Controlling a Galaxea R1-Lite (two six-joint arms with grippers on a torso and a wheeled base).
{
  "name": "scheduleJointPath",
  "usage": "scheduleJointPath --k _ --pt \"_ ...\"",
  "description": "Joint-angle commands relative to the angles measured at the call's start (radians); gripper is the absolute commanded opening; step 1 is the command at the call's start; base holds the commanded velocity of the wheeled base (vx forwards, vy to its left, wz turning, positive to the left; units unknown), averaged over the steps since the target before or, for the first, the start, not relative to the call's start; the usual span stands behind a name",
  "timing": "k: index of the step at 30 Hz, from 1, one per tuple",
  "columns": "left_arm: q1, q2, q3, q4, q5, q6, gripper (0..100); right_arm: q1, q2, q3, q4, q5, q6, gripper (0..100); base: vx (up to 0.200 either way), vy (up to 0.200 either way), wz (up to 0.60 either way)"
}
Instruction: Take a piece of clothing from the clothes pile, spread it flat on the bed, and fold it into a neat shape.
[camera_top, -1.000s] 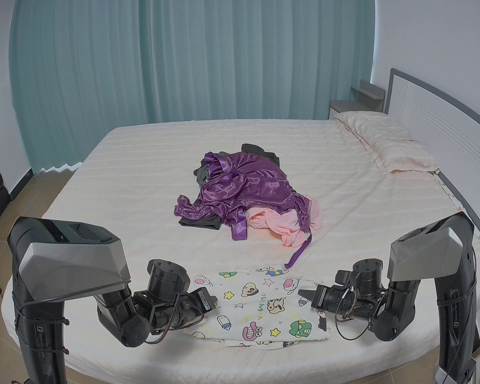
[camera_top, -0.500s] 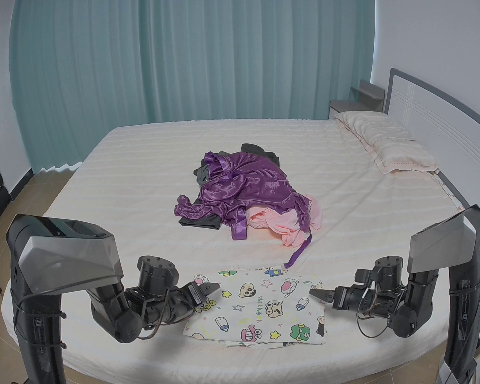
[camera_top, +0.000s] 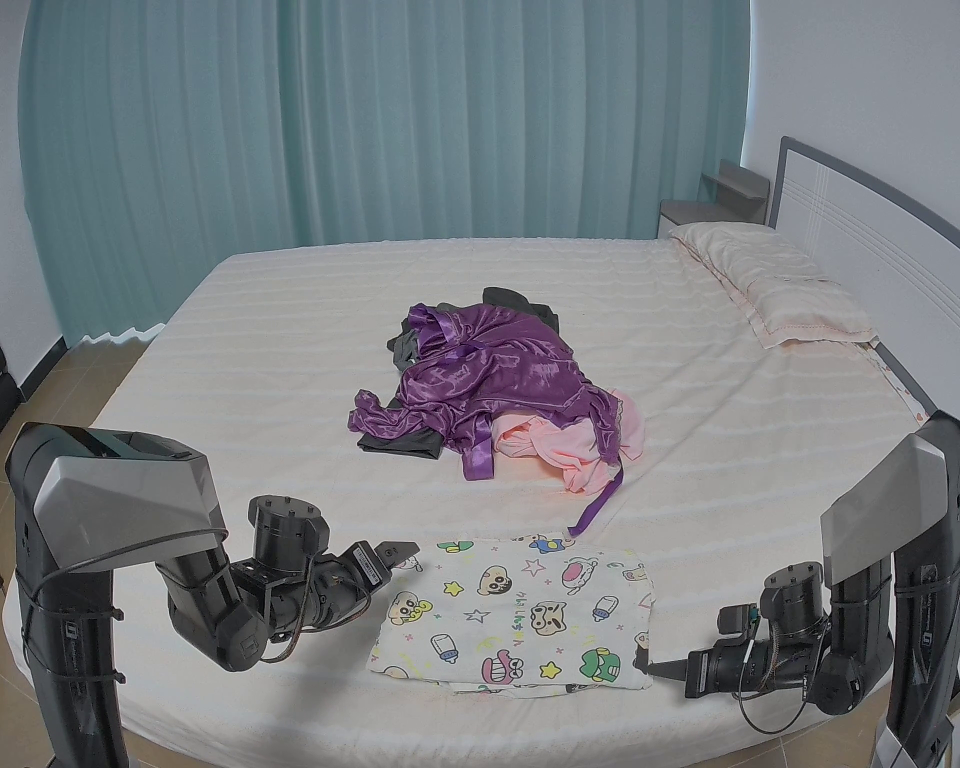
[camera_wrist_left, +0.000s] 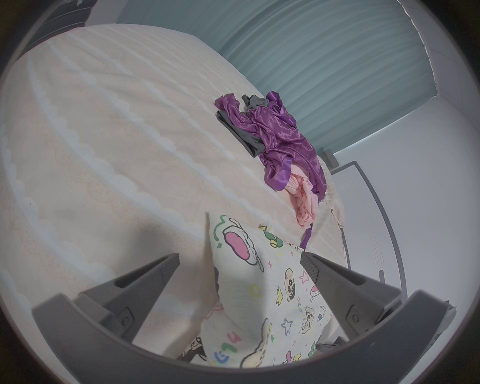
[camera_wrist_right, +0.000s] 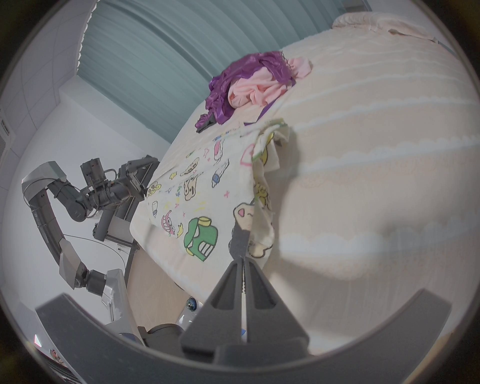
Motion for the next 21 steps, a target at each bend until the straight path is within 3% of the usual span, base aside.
scheduleJointPath --k 1,3,4,21 --pt "-0.001 0.002 -0.002 0.0 0.0 0.0 100 -0.004 -0.019 0.004 -0.012 -0.001 0.003 0 0.0 0.0 0.0" --pt "-0.001 0.004 -0.002 -0.001 0.002 0.0 100 -0.022 -0.044 0.009 -0.01 0.003 0.002 0 0.0 0.0 0.0" --pt "-0.001 0.004 -0.002 -0.001 0.002 0.0 100 -0.025 -0.05 0.006 -0.01 0.003 0.006 100 0.0 0.0 0.0" --pt "-0.003 0.024 0.001 -0.036 0.006 0.005 100 0.048 0.042 -0.063 -0.01 0.006 0.026 100 0.0 0.0 0.0"
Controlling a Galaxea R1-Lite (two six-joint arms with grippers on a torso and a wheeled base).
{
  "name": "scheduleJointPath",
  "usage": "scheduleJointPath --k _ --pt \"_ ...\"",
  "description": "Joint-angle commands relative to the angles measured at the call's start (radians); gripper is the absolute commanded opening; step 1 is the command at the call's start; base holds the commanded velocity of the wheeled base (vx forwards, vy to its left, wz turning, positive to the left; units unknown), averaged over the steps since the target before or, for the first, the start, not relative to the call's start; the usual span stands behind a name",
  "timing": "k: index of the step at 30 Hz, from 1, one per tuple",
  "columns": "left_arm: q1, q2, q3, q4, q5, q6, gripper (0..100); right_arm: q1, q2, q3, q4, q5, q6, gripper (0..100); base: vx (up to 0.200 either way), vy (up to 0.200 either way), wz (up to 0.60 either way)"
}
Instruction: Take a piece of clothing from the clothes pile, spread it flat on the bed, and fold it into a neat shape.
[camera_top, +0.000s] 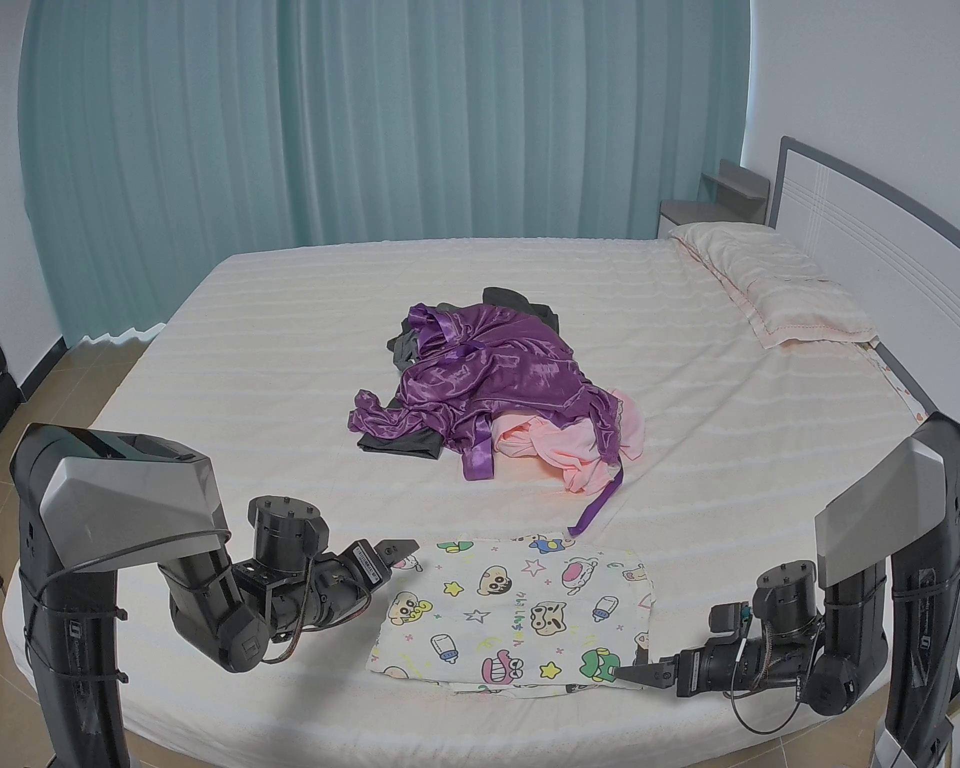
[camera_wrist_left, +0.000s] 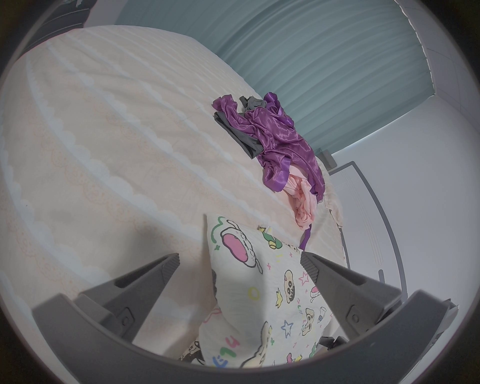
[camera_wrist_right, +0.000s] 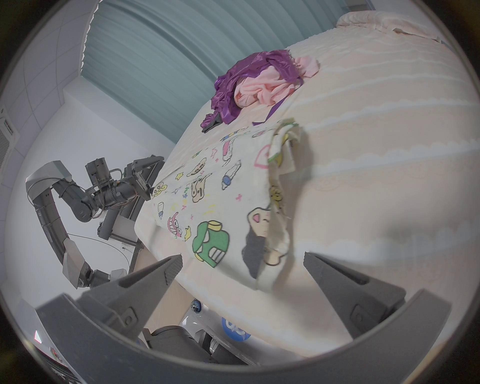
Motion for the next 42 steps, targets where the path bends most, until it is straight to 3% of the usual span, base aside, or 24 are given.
scheduleJointPath --k 1,21,22,30,38,42 --pt "0.0 0.007 0.001 -0.003 0.0 0.0 100 0.016 0.036 -0.028 -0.01 -0.005 0.005 0 0.0 0.0 0.0" --pt "-0.001 -0.065 0.03 -0.003 0.0 -0.007 100 -0.013 -0.001 0.068 -0.009 -0.013 -0.046 0 0.0 0.0 0.0" --pt "-0.005 -0.076 0.035 -0.003 0.0 -0.008 100 -0.013 -0.001 0.067 -0.009 -0.013 -0.046 100 0.0 0.0 0.0" --pt "-0.15 -0.192 -0.014 -0.003 0.094 -0.241 100 -0.013 0.019 0.064 -0.01 -0.011 -0.078 100 0.0 0.0 0.0" --pt "-0.212 -0.068 -0.013 0.014 0.204 -0.235 100 -0.015 0.018 0.065 -0.01 -0.011 -0.078 100 0.0 0.0 0.0" --pt "-0.233 -0.047 0.007 0.046 0.229 -0.181 100 -0.02 0.019 0.065 -0.01 -0.011 -0.078 100 0.0 0.0 0.0"
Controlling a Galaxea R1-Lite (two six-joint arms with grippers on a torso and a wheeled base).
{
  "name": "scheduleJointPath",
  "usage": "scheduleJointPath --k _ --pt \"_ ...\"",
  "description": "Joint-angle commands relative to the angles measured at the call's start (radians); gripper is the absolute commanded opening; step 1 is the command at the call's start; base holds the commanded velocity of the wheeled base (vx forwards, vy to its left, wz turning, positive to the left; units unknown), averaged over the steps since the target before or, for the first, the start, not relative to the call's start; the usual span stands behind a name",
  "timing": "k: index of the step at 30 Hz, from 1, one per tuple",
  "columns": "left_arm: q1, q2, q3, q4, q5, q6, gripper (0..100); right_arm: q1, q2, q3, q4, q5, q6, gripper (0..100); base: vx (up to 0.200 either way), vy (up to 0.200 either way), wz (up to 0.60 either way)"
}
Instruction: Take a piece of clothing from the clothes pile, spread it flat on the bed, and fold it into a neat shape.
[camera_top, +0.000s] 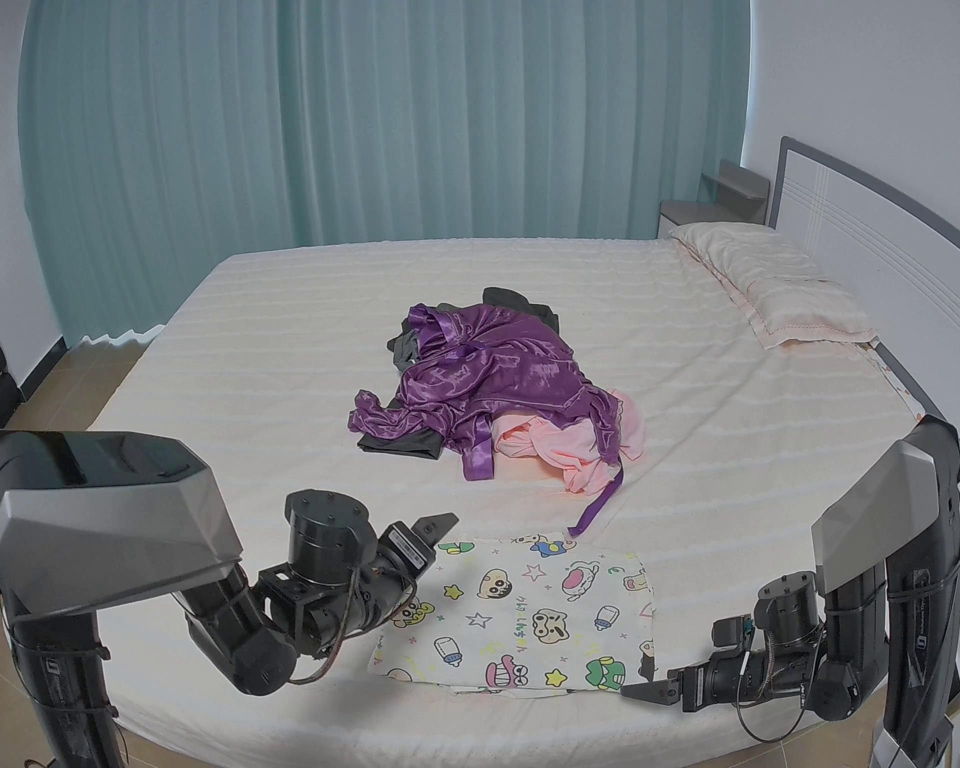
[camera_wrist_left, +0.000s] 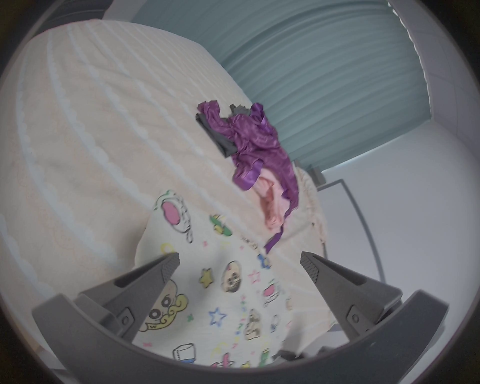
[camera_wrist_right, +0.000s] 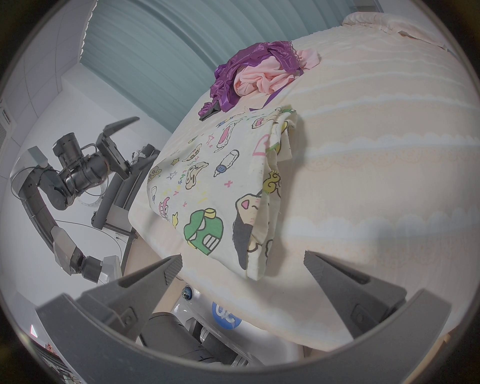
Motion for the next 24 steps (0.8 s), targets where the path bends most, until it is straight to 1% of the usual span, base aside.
scheduleJointPath --k 1,3,4,5,9,13,18,21,24 --pt "-0.032 0.053 0.012 0.045 0.017 0.041 100 -0.005 0.006 0.0 -0.01 0.0 -0.001 100 0.0 0.0 0.0" --pt "-0.032 0.053 0.012 0.045 0.017 0.041 100 -0.005 0.006 0.0 -0.01 0.0 -0.001 100 0.0 0.0 0.0" --pt "-0.044 0.074 -0.008 0.114 0.039 0.052 100 -0.013 0.006 0.0 -0.01 0.0 -0.001 100 0.0 0.0 0.0" --pt "-0.044 0.081 -0.016 0.124 0.048 0.058 100 -0.013 0.006 0.0 -0.01 0.0 -0.001 100 0.0 0.0 0.0" --pt "-0.044 0.116 -0.029 0.124 0.105 0.094 100 -0.013 0.006 0.0 -0.01 0.0 -0.001 100 0.0 0.0 0.0" --pt "-0.044 0.12 -0.031 0.118 0.118 0.107 100 -0.016 -0.006 -0.007 -0.012 0.0 -0.001 100 0.0 0.0 0.0" --pt "-0.044 0.09 -0.008 0.02 0.118 0.103 100 -0.06 -0.109 -0.043 -0.01 0.009 0.014 100 0.0 0.0 0.0" --pt "-0.041 0.044 0.063 -0.112 0.109 0.097 100 -0.091 -0.143 -0.119 -0.009 0.0 0.062 100 0.0 0.0 0.0" --pt "-0.028 0.018 0.077 -0.147 0.1 0.098 100 -0.106 -0.129 -0.199 -0.002 0.002 0.108 100 0.0 0.0 0.0"
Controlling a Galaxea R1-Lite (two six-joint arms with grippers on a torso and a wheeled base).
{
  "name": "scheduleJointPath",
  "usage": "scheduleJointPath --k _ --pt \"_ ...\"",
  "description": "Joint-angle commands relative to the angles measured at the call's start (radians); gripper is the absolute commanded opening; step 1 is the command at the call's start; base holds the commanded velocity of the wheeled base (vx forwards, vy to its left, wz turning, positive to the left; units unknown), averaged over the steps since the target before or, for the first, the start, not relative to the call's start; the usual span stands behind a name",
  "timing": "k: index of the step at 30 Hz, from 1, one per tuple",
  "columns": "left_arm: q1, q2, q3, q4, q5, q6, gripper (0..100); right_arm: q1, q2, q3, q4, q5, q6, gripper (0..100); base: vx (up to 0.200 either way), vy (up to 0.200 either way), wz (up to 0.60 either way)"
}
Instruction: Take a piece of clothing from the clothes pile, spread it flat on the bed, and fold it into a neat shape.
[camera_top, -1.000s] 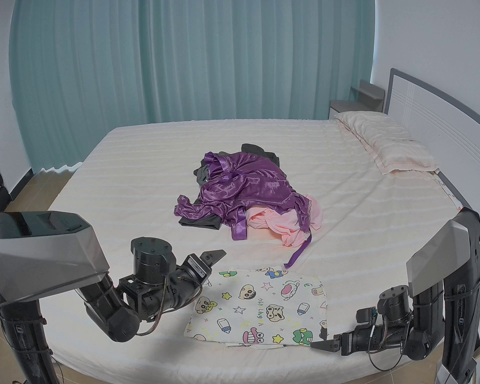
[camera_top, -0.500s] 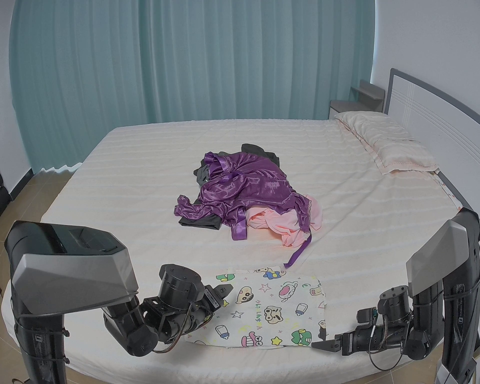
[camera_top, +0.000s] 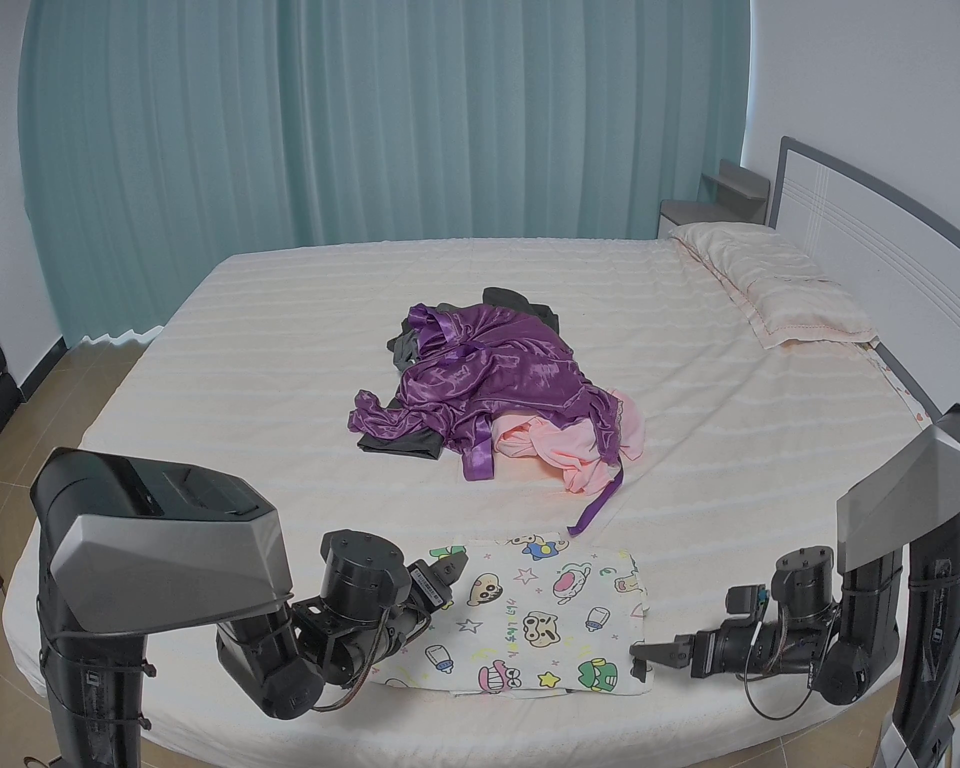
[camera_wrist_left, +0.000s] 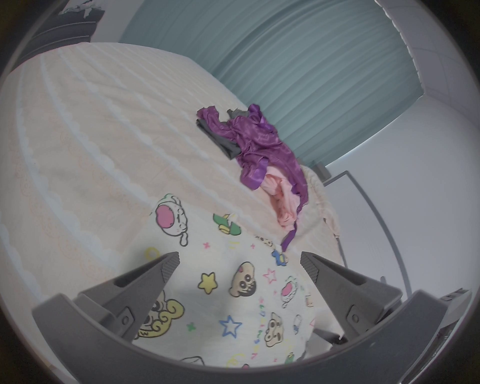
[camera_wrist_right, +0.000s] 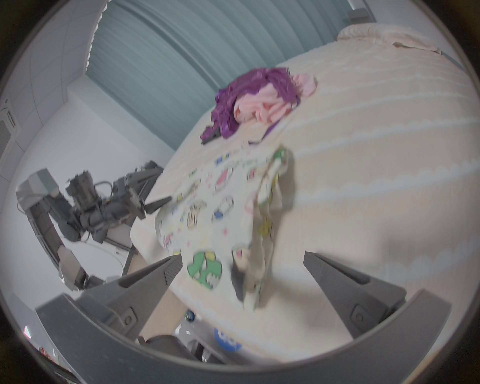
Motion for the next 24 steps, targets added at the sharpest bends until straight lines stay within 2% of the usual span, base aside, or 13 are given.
scheduleJointPath --k 1,6,8,9,10,16,22,23,24 --pt "0.015 -0.062 0.05 -0.045 -0.011 -0.002 100 -0.038 -0.035 -0.116 -0.001 -0.001 0.055 100 0.0 0.0 0.0" --pt "0.093 -0.062 0.038 -0.045 -0.075 -0.005 100 -0.058 0.074 -0.4 0.16 -0.005 0.097 100 0.0 0.0 0.0" --pt "0.122 -0.062 0.038 -0.045 -0.117 -0.013 100 -0.053 0.091 -0.521 0.292 -0.005 0.101 100 0.0 0.0 0.0" --pt "0.13 -0.06 0.038 -0.045 -0.128 -0.019 100 -0.053 0.091 -0.521 0.292 -0.005 0.101 100 0.0 0.0 0.0" --pt "0.134 -0.057 0.036 -0.045 -0.131 -0.027 100 -0.048 0.097 -0.585 0.402 0.0 0.104 100 0.0 0.0 0.0" --pt "0.137 -0.037 0.019 -0.045 -0.131 -0.032 100 -0.044 0.123 -0.639 0.453 0.008 0.105 100 0.0 0.0 0.0" --pt "0.15 -0.033 0.013 -0.047 -0.131 -0.032 100 -0.007 0.157 -0.674 0.463 0.008 0.111 100 0.0 0.0 0.0" --pt "0.153 -0.031 0.013 -0.047 -0.131 -0.032 100 -0.005 0.158 -0.678 0.47 0.006 0.111 0 0.0 0.0 0.0" --pt "0.156 -0.027 0.012 -0.047 -0.131 -0.032 100 -0.007 0.158 -0.681 0.474 0.006 0.111 0 0.0 0.0 0.0"
